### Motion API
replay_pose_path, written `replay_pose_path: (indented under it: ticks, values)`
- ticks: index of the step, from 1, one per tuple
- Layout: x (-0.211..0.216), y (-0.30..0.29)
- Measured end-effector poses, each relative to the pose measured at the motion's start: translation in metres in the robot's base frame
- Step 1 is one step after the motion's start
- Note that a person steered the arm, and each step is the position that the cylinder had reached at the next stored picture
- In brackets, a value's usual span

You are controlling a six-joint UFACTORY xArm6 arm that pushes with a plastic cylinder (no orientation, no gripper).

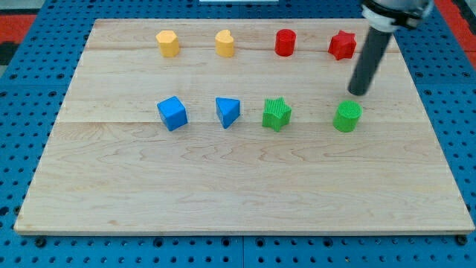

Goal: Slightly move the green circle towards the bottom

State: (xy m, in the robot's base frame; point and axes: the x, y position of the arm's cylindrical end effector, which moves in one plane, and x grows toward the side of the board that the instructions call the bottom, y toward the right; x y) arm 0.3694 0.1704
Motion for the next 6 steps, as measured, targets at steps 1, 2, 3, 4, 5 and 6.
replay_pose_path:
  ticks: [1, 2, 3, 4, 5, 6]
  values:
    - [0.007, -0.036]
    - [0.033, -0.010]
    - [0.067, 0.004]
    - [0.104, 0.001]
    - [0.135, 0.002]
    - [0.133, 0.002]
